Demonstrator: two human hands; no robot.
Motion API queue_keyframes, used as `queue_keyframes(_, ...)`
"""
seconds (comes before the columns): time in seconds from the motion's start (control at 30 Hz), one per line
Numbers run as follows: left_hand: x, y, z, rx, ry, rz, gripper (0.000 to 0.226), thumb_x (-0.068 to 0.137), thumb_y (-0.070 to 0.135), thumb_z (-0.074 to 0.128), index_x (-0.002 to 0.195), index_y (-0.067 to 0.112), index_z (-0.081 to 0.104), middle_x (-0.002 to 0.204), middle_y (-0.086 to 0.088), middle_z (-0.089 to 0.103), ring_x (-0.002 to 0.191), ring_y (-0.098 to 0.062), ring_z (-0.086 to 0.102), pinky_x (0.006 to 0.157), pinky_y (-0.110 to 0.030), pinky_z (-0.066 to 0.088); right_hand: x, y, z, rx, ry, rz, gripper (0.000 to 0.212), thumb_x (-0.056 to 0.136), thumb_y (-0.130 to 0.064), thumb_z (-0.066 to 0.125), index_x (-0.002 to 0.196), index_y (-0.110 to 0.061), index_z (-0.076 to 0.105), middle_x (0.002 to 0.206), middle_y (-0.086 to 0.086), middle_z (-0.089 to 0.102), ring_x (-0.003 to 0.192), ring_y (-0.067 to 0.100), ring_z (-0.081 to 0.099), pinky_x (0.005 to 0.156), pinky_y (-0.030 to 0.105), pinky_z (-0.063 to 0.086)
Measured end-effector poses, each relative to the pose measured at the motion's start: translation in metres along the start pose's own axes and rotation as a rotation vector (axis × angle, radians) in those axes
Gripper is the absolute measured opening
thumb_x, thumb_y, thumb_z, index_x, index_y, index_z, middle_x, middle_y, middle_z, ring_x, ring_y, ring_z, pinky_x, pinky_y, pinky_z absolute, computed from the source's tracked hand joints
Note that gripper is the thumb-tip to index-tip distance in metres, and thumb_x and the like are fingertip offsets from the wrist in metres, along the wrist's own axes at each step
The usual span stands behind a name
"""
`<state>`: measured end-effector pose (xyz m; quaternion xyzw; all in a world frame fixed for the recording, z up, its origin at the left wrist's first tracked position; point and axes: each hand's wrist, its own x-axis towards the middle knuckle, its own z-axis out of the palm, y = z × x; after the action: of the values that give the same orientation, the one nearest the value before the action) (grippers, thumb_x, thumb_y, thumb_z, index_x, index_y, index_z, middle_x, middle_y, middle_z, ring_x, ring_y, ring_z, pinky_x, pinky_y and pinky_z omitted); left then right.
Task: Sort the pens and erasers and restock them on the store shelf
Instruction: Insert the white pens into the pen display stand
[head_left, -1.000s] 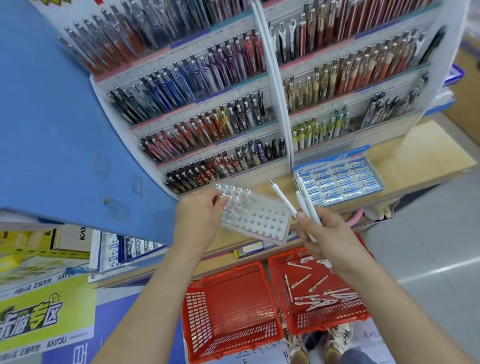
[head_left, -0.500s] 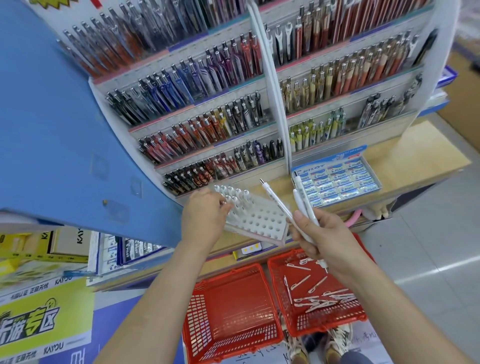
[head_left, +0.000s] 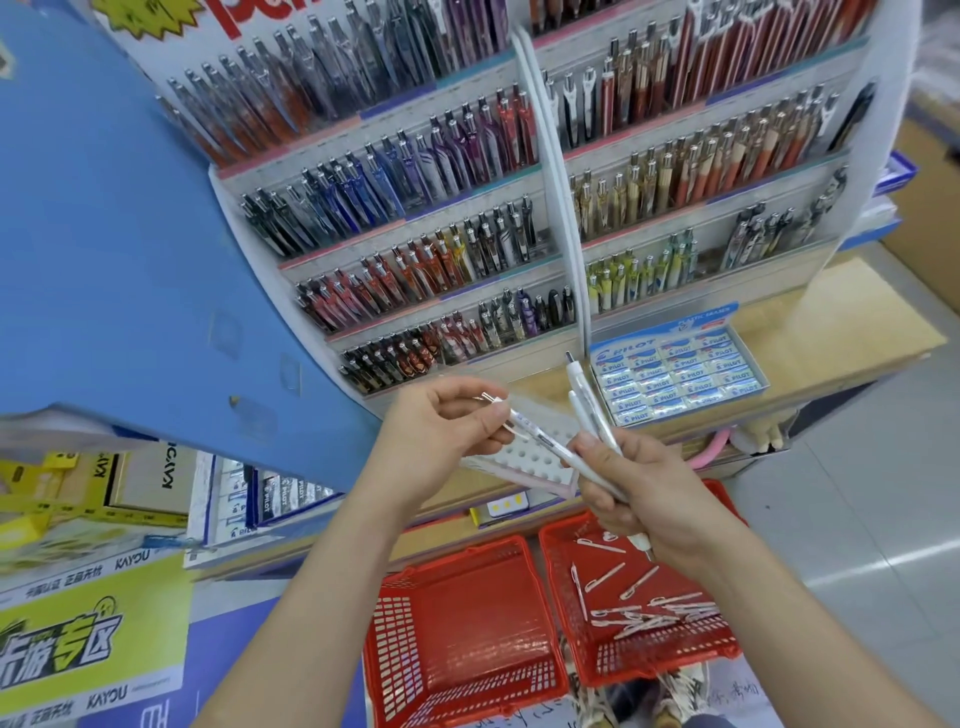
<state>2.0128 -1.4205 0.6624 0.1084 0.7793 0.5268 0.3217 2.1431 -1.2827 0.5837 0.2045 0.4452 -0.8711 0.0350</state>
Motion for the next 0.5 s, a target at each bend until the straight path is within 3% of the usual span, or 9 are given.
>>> queue_keyframes(0.1, -0.004, -0.002, -0.005, 0.038, 0.045, 0.042, 0.01, 0.084, 0.001, 0.065, 0.087, 0.008, 0.071, 0.068, -0.008, 0.071, 0.062, -0.015, 0.067, 0.062, -0.023, 0.056, 0.002, 0.004, 0.002, -0.073, 0.052, 0.006, 0.022, 0.089, -0.033, 0.054, 0.075, -0.015, 0.057, 0.049, 0.004, 0.04, 0.036, 0.01, 0.023, 0.038, 0.017, 0.015)
queue_keyframes(0.23, -0.003, -0.004, -0.023, 0.08, 0.321, 0.173, 0.017, 0.086, 0.0, 0.063, 0.082, 0.014, 0.07, 0.064, -0.003, 0.069, 0.058, -0.013, 0.066, 0.059, -0.023, 0.056, 0.01, 0.014, -0.006, -0.067, 0.241, 0.019, 0.027, 0.097, -0.028, 0.049, 0.08, -0.008, 0.053, 0.047, -0.002, 0.028, 0.037, 0.008, 0.017, 0.038, 0.016, 0.014)
queue_keyframes(0.37, -0.001, -0.015, -0.039, 0.416, 0.48, 0.273, 0.022, 0.083, 0.011, 0.068, 0.074, 0.03, 0.067, 0.061, 0.007, 0.067, 0.063, -0.014, 0.067, 0.066, -0.032, 0.056, 0.013, 0.024, -0.017, -0.092, 0.391, 0.014, 0.029, 0.095, -0.029, 0.053, 0.088, -0.001, 0.057, 0.046, -0.004, 0.028, 0.037, 0.008, 0.018, 0.037, 0.017, 0.015)
queue_keyframes(0.5, -0.001, -0.027, -0.034, 0.681, 0.469, 0.341, 0.006, 0.084, 0.018, 0.068, 0.08, 0.023, 0.07, 0.065, 0.008, 0.066, 0.066, -0.014, 0.063, 0.068, -0.037, 0.053, 0.017, 0.032, -0.017, -0.194, 0.458, -0.009, 0.024, 0.092, -0.026, 0.059, 0.083, -0.004, 0.056, 0.047, -0.003, 0.03, 0.037, 0.009, 0.021, 0.037, 0.019, 0.02)
